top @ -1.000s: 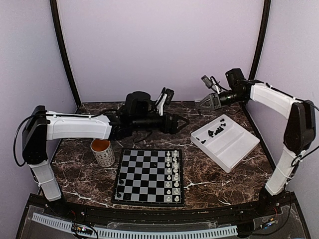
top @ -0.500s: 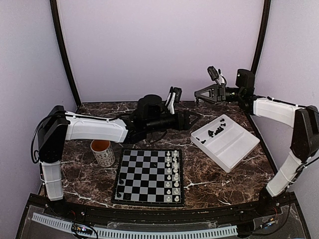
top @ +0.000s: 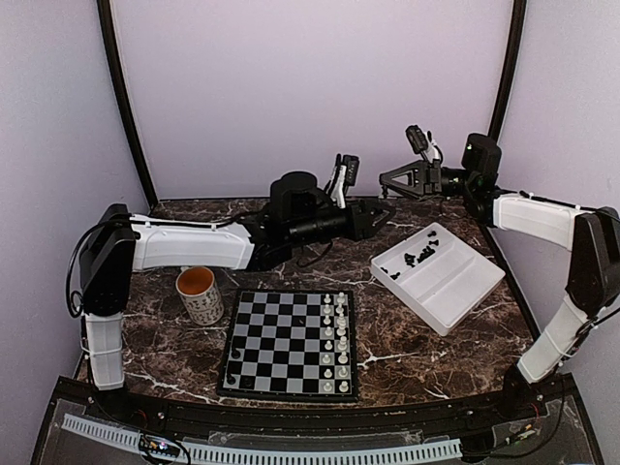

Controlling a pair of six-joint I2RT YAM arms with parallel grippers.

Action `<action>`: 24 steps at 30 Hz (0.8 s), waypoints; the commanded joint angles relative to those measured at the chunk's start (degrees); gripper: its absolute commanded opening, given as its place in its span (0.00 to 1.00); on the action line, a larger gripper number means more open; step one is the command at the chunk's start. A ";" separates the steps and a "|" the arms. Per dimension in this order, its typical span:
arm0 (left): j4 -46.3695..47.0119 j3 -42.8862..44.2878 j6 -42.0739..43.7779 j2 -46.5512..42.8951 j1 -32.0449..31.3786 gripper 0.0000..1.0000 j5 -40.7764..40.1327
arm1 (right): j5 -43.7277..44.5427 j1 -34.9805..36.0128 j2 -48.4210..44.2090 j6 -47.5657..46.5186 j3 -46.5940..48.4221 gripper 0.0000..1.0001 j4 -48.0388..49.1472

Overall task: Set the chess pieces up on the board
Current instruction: Pass from the right arm to the left

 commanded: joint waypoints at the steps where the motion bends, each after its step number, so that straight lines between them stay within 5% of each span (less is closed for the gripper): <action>1: 1.52 2.43 1.54 -0.27 -0.17 0.46 1.85 | -0.55 0.49 -1.89 0.33 -0.60 0.10 2.80; 24: 2.09 4.41 0.49 -0.22 1.00 0.27 3.46 | -0.33 2.14 -2.25 -3.28 0.09 0.11 -1.64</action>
